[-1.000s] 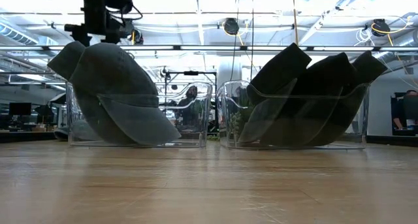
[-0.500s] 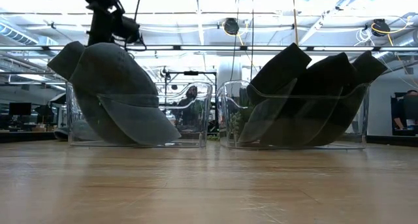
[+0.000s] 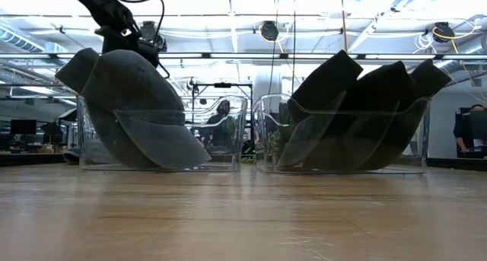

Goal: Pick & Place hat
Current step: Put the gray cap into the left transparent bin

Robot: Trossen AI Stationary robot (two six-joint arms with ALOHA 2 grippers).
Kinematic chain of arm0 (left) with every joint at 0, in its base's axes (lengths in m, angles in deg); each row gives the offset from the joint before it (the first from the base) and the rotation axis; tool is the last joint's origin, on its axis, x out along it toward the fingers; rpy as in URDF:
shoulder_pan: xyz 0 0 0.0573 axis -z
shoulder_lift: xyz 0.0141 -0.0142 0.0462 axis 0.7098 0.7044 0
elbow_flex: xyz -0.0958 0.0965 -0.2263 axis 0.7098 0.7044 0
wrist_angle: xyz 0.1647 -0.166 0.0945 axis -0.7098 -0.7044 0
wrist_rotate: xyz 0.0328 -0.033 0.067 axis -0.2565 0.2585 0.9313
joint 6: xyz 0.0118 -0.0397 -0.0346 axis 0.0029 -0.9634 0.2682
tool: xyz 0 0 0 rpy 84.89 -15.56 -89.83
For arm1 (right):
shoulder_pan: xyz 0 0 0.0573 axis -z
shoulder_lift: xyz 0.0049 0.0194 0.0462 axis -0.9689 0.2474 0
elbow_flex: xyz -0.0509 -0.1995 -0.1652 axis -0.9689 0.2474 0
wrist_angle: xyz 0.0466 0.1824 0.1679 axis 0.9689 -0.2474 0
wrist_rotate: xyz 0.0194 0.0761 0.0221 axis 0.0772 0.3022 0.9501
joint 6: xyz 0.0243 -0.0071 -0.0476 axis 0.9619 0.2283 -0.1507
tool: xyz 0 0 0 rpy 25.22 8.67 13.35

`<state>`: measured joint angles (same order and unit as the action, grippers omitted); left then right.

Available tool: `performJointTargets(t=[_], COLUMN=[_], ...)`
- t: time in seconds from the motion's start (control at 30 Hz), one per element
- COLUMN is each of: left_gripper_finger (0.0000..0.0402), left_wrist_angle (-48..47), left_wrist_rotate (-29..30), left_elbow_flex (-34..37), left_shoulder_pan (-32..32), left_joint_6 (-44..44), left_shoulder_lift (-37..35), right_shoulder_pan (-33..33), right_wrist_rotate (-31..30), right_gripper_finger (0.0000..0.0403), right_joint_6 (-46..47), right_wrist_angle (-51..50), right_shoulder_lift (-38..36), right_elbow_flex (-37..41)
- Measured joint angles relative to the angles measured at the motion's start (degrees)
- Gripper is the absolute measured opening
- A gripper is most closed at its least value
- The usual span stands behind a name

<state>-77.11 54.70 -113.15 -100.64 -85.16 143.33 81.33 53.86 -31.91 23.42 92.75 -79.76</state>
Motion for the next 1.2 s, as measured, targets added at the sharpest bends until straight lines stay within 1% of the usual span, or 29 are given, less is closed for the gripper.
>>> performJointTargets(t=[0.17, 0.33, 0.5, 0.67, 0.83, 0.97, 1.13, 1.2], left_gripper_finger=[0.0349, 0.0349, 0.0349, 0.0349, 0.0349, 0.0349, 0.0349, 0.0349], left_wrist_angle=[2.68, 4.60, 9.22, 12.74, 14.78, 15.01, 20.67, 21.50], left_wrist_rotate=[1.79, 1.17, 0.87, 0.78, -0.92, -0.09, -1.85, -1.85], left_elbow_flex=[0.75, 1.22, 1.22, 1.19, 1.18, 1.18, 1.17, 1.12], left_shoulder_pan=[0.00, -1.04, -3.26, -4.18, -4.81, -4.77, -4.63, -4.40], left_joint_6=[-3.00, -6.14, -16.53, -21.01, -23.31, -25.30, -26.58, -27.59], left_shoulder_lift=[-0.03, -0.02, -0.04, 0.24, 3.98, 7.98, 10.00, 10.35], right_shoulder_pan=[0.00, 0.00, -0.01, 0.00, 0.00, 0.00, -0.01, 0.00], right_wrist_rotate=[-0.06, -0.07, -0.12, -0.13, -0.15, -0.13, -0.09, -0.09], right_gripper_finger=[0.0000, 0.0000, 0.0000, 0.0000, 0.0000, 0.0000, 0.0000, 0.0000], right_joint_6=[-0.63, -1.07, -1.68, -1.68, -3.09, -3.10, -2.99, -2.99], right_wrist_angle=[0.08, 0.11, 0.08, 0.04, -0.47, -0.51, -0.53, -0.53], right_shoulder_lift=[0.00, 0.00, 0.00, 0.00, 0.00, 0.00, 0.00, 0.00], right_elbow_flex=[0.00, 0.00, 0.00, 0.00, 0.00, -0.02, 0.00, 0.00])
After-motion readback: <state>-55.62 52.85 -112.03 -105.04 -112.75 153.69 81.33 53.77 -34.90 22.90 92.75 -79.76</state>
